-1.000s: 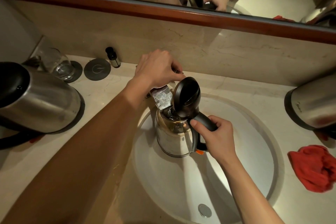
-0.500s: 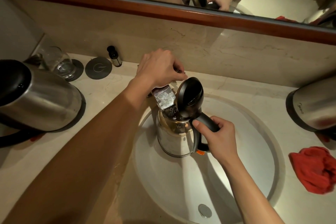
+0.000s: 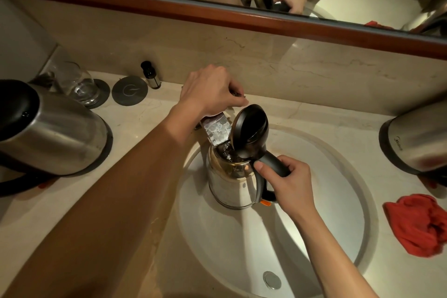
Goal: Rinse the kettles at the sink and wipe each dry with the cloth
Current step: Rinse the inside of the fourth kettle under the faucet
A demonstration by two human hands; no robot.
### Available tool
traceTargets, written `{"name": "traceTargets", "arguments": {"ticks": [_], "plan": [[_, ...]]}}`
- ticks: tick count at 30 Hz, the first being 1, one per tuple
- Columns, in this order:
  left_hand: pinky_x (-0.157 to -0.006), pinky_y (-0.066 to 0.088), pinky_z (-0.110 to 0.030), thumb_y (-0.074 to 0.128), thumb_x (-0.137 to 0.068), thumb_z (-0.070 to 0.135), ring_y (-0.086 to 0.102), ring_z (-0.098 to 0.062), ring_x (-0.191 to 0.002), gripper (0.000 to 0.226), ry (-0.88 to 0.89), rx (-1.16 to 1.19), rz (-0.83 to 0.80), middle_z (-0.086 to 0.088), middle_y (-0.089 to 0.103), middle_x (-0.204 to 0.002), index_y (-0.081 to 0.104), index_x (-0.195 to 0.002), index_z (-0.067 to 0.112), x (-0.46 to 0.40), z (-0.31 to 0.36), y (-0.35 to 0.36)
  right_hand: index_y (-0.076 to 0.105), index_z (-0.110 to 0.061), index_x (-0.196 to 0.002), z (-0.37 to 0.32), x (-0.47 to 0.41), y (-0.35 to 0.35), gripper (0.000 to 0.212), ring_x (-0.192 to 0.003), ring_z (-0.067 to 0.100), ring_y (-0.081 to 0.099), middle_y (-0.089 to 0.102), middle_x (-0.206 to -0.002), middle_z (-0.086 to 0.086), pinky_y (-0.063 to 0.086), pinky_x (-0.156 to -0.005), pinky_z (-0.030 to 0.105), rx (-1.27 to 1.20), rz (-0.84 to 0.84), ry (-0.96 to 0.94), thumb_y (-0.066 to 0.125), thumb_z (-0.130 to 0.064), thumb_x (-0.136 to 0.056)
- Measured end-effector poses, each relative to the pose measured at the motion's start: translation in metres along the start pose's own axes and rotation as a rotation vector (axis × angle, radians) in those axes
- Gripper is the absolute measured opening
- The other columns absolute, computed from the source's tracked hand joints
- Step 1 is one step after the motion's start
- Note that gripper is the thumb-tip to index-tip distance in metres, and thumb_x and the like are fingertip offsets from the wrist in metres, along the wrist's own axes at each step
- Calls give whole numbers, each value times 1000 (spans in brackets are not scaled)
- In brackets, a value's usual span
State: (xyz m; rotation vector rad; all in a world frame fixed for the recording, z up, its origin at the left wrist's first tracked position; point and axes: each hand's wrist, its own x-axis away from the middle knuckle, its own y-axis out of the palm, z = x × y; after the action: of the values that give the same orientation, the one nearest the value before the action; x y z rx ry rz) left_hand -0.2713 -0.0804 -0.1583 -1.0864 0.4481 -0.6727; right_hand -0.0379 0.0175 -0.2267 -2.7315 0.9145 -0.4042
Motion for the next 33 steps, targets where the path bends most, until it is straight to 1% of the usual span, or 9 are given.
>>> {"name": "traceTargets", "arguments": {"ticks": [3,8,11,14,18,25,27,30,33], "plan": [[-74,36,-30,69,-83,57,60,-12,-89,24,1,9,4,16,74,-93,78,-93,37,0,0,0,55,10,-65,-2,1,0,51,-52,8,38,43,-53,-3,33,-52,16,-15,8,5,83,-33,-73],[-73,32,-30,69,-83,57,51,-7,-83,25,-1,14,7,16,74,-94,77,-95,37,0,0,-1,54,9,-64,0,0,-2,48,-51,6,38,42,-50,-9,32,-52,15,-6,12,13,88,-22,-79],[-74,34,-30,69,-83,57,56,-10,-86,25,0,14,0,16,74,-95,78,-95,37,0,0,-1,54,8,-64,-1,-1,-1,52,-52,8,37,41,-51,-8,32,-52,17,-7,13,9,86,-31,-75],[-74,36,-31,69,-83,57,62,-13,-93,25,1,8,-4,15,74,-95,78,-94,36,0,0,-1,55,8,-64,-1,0,-1,48,-52,8,38,42,-51,-7,32,-52,17,-1,13,9,88,-23,-79],[-73,37,-31,69,-82,58,63,-15,-94,25,-5,3,-1,15,75,-94,78,-94,37,0,0,-1,55,10,-65,0,0,-1,44,-51,7,38,43,-51,-7,32,-51,15,20,6,22,88,-15,-82],[-73,37,-30,69,-83,58,63,-13,-93,26,-7,10,1,16,74,-95,77,-94,37,1,1,-1,54,9,-64,0,0,-1,43,-49,5,37,41,-48,-11,32,-50,14,28,3,28,86,-13,-82],[-73,37,-30,69,-83,57,63,-13,-93,25,-4,11,1,16,74,-96,77,-95,37,1,1,-2,54,8,-64,0,0,-1,46,-50,6,37,41,-48,-11,33,-51,14,24,3,26,89,-17,-81],[-73,37,-30,69,-84,56,63,-13,-93,24,4,13,-3,16,74,-96,78,-95,36,2,2,-2,55,8,-65,-3,-1,-1,53,-52,8,38,42,-51,-8,33,-52,16,15,7,18,84,-36,-72],[-73,38,-29,69,-84,55,64,-12,-93,24,10,22,-5,16,74,-96,78,-95,35,3,2,-2,58,8,-66,-3,-2,-1,53,-53,9,40,46,-53,-2,33,-53,17,13,14,14,80,-40,-70]]}}
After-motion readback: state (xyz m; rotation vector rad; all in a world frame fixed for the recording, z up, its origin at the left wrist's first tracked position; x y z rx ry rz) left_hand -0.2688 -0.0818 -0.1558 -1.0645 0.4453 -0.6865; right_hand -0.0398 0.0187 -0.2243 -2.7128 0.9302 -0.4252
